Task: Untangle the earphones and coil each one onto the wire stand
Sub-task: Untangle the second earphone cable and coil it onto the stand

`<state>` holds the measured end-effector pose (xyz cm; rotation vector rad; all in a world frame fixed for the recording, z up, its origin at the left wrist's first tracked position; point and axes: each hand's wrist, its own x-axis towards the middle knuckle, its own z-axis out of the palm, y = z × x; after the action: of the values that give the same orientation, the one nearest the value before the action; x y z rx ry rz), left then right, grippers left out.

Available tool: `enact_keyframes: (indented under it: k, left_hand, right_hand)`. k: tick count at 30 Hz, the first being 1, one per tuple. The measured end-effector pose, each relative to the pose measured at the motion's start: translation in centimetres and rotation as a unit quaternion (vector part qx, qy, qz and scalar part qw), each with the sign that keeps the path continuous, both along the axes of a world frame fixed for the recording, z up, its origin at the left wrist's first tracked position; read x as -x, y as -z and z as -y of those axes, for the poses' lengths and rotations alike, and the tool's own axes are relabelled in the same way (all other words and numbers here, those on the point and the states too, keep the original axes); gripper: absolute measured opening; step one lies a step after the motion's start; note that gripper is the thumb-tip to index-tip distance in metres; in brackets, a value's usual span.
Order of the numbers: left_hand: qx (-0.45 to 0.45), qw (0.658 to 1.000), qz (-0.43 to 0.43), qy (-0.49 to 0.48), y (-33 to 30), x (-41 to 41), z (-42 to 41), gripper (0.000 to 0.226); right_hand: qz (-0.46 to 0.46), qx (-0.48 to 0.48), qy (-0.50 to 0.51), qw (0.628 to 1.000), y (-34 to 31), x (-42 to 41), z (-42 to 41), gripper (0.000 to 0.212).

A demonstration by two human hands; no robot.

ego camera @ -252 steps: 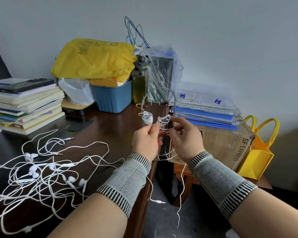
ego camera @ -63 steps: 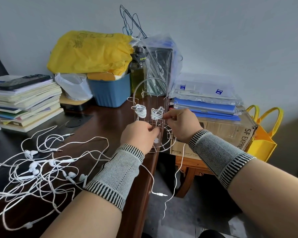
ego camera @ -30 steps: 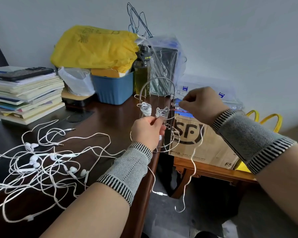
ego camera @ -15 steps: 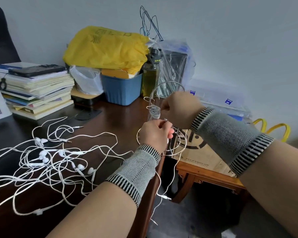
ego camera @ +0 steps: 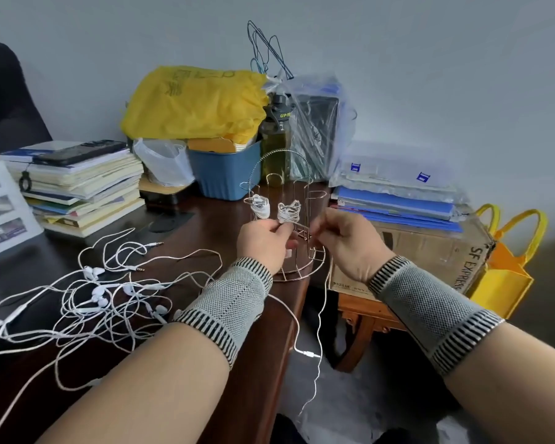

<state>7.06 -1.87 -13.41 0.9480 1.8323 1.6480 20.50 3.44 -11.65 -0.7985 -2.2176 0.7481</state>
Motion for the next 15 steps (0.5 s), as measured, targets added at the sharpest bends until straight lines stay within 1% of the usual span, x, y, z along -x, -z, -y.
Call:
enact_keyframes:
  k: [2,5,7,8,10,11,12,14,15]
  left_hand:
    - [0.011,1.0,0.013,0.005,-0.2,-0.1,0.8,0.023]
    - [0.001,0.997,0.069,-0.019,-0.1,-0.7,1.9,0.014]
    - [-0.004,0.995,0.1,-0.015,0.0,-1.5,2.4,0.007]
    - [0.001,0.995,0.104,0.001,-0.2,-2.2,2.8,0.016]
    - [0.032,0.996,0.082,0.027,-0.4,-3.1,3.0,0.042]
    - [0.047,0.996,0.068,0.035,-0.4,-3.3,2.9,0.047]
    - [0.057,0.995,0.064,0.05,-0.5,-3.5,2.8,0.041]
    - [0.071,0.991,0.072,0.091,-0.9,-3.5,2.8,0.017]
    - [0.081,0.991,0.051,0.098,-1.2,-3.3,2.8,0.012]
  right_hand:
    - [-0.039,0.052,-0.015,0.998,0.3,0.0,0.1,0.034]
    - [-0.105,0.108,-0.025,0.988,1.0,0.4,-0.1,0.042]
    - [-0.154,0.15,-0.029,0.976,1.7,0.8,-0.3,0.041]
    - [-0.174,0.169,-0.029,0.97,2.1,1.0,-0.3,0.036]
    - [-0.212,0.212,-0.028,0.954,2.8,1.5,-0.2,0.025]
    - [-0.228,0.234,-0.026,0.945,3.1,1.6,-0.1,0.022]
    - [-0.239,0.255,-0.022,0.937,3.3,1.7,-0.1,0.019]
    - [-0.254,0.288,-0.009,0.923,3.5,1.7,-0.3,0.016]
    - [-0.26,0.3,-0.002,0.918,3.4,1.6,-0.4,0.015]
